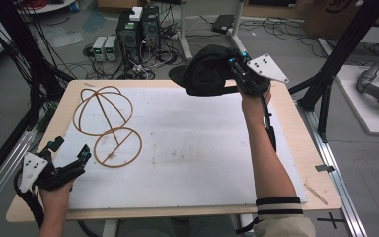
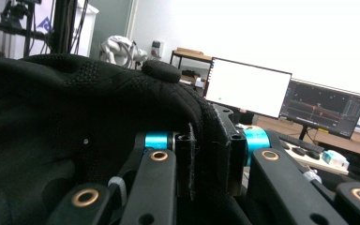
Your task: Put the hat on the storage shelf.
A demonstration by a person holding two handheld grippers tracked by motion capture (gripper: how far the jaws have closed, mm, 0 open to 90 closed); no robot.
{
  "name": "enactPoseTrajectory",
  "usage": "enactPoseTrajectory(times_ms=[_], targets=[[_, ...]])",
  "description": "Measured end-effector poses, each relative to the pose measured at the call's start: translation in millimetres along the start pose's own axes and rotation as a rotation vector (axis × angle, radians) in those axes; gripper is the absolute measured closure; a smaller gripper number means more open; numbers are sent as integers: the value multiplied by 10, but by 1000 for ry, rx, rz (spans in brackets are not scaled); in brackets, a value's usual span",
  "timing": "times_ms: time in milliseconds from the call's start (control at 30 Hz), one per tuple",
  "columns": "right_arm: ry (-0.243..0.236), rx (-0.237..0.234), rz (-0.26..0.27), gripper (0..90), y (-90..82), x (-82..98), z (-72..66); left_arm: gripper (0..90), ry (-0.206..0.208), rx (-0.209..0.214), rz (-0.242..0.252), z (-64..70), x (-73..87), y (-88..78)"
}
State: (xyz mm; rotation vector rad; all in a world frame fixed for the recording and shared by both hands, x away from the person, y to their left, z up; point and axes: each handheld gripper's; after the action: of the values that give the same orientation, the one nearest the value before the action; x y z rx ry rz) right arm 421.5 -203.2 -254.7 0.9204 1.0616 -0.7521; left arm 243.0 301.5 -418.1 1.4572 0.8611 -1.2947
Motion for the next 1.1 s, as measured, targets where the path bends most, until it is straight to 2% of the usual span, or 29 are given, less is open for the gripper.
enactPoseTrajectory(times_ms=[300,800,1100], targets=[[1,-5,26,804,152,-182,-180,122,-6,-1,7,-7,-3,-7],[13,-27,35,802,391,-336,-568,122,-2,1,6,-10,-10,-33],[23,-51,60,801,528,-470,-830,121,-1,-5,16,-25,-26,-64]])
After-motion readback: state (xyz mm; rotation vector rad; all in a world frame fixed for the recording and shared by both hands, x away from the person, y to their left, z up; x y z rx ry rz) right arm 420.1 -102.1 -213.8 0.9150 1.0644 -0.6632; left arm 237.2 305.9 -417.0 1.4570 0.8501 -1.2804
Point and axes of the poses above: each handheld gripper's, and its own axes: y roughly forward along the jaws, x roughly out of its underside, z roughly to its right, and after that the axes turned 7 degrees about z, right-handed
